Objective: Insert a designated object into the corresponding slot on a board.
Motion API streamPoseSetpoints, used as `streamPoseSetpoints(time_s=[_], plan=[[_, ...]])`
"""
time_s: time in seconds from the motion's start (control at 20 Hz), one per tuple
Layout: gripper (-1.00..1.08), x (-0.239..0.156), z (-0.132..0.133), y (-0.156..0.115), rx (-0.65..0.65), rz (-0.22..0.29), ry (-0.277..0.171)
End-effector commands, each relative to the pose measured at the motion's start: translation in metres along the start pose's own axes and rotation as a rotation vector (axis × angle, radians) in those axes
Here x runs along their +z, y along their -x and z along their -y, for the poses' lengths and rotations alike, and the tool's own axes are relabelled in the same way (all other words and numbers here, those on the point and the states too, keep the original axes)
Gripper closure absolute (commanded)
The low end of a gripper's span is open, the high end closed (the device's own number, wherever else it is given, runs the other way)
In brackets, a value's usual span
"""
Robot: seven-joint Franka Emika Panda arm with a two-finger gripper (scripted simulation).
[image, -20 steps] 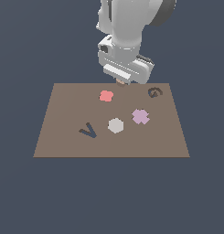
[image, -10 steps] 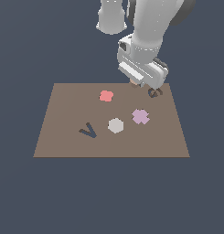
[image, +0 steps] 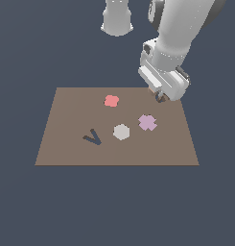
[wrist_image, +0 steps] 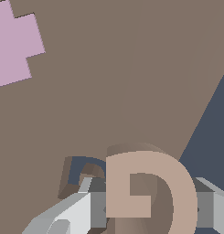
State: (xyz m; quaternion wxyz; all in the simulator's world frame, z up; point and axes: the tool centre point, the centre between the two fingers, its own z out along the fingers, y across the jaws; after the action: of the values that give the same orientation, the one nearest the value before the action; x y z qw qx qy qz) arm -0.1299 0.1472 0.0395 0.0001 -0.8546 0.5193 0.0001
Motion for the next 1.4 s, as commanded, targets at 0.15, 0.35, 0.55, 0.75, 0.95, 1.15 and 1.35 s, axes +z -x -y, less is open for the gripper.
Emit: streamPoseSetpoints(time_s=[0.15, 0.35, 0.55, 0.75, 0.95, 1.15, 1.35], plan=[[1.08, -0.001, 0.018, 0.009, 0.096, 0.000, 0.000], [1.08, -0.001, 0.027, 0.013, 0.144, 0.000, 0.000], [1.08, -0.001, 0.033, 0.014, 0.174, 0.000, 0.000], [1.08, -0.001, 0.036, 0.015, 0.187, 0.000, 0.000], [1.08, 0.000, 0.035, 0.015, 0.184, 0.000, 0.000], [1.08, 0.008, 0.036, 0.014, 0.187, 0.001, 0.000], [-0.92, 0.009, 0.036, 0.014, 0.188, 0.001, 0.000]])
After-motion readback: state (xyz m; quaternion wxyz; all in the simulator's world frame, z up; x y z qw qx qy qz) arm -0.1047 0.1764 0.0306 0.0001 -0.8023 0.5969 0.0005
